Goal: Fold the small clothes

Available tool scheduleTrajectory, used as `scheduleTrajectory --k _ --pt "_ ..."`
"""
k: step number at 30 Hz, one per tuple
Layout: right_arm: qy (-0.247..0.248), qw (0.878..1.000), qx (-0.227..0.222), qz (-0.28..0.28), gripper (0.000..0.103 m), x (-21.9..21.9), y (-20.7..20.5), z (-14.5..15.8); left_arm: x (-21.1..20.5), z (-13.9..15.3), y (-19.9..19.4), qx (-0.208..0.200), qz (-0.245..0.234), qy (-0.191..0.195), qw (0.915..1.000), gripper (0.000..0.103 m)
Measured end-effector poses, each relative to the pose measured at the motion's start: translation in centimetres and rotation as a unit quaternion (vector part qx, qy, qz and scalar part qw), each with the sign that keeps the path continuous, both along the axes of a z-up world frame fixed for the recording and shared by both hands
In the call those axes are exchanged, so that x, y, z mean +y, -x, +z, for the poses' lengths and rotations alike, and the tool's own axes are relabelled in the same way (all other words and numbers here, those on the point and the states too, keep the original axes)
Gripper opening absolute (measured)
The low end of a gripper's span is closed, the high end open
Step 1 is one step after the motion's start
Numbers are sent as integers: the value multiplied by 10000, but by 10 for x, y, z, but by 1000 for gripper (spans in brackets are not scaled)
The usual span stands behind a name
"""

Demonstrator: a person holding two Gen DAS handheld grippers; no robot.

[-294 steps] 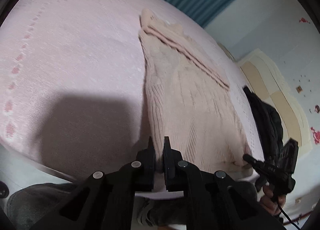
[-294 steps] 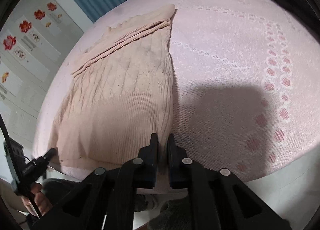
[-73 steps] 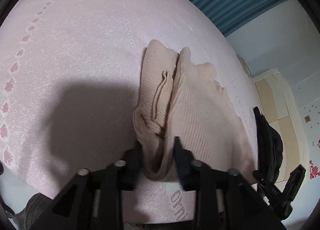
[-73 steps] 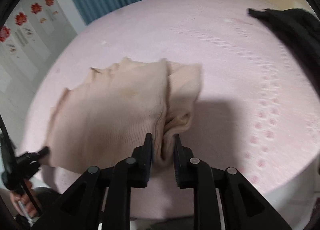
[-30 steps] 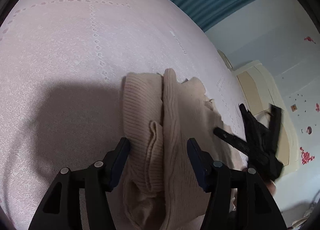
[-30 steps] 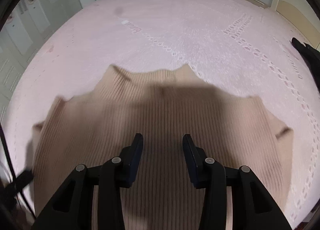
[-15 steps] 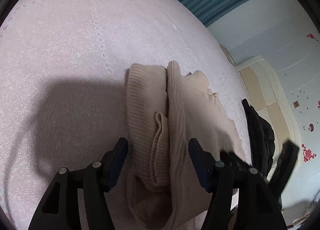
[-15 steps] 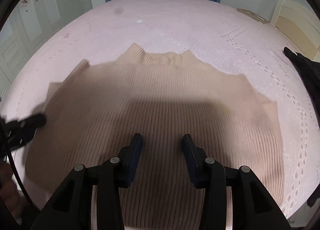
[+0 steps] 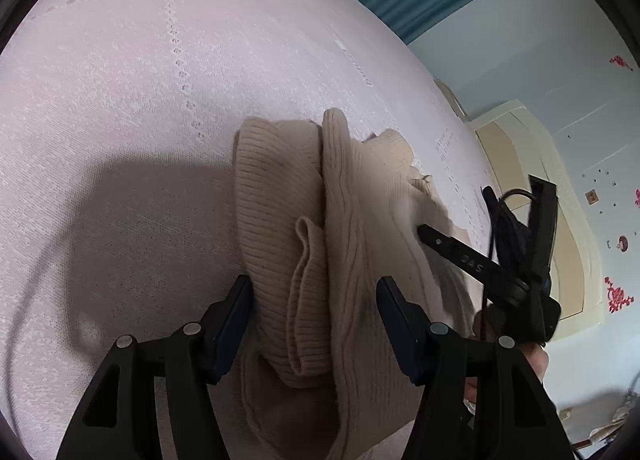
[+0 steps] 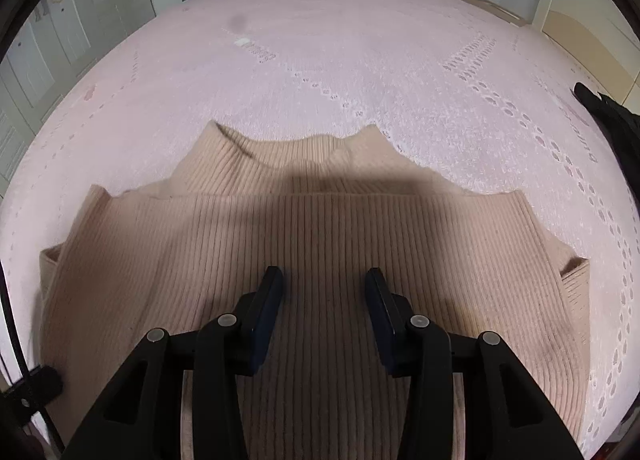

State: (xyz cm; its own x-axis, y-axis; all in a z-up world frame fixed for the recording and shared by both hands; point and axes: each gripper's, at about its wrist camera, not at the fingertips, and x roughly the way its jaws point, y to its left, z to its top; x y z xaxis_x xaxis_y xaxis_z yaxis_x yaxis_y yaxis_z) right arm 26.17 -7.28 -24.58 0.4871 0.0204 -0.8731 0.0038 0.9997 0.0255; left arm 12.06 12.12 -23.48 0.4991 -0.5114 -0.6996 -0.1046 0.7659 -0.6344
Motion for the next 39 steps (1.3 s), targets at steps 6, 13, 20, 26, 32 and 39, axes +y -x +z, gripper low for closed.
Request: scheduleTrajectory --k 6,13,20,26,32,39 --pt "-218 9992 -125 321 37 -3 66 23 -12 -2 -12 102 86 -81 9999 60" --pt "-101 9988 -315 357 37 6 92 8 -22 1 -9 68 140 -292 9995 55" --pt "-264 9987 -314 315 37 -6 90 4 -16 -3 0 47 -102 -14 9999 52" --pt "-182 9983 -457 326 37 -3 97 1 -22 -7 -10 132 55 32 9999 51" --pt "161 9975 -565 388 37 6 109 3 -35 -6 -17 119 176 -316 9993 35" --pt "-264 9979 -436 397 36 -23 131 28 -22 3 -11 121 456 258 9986 25"
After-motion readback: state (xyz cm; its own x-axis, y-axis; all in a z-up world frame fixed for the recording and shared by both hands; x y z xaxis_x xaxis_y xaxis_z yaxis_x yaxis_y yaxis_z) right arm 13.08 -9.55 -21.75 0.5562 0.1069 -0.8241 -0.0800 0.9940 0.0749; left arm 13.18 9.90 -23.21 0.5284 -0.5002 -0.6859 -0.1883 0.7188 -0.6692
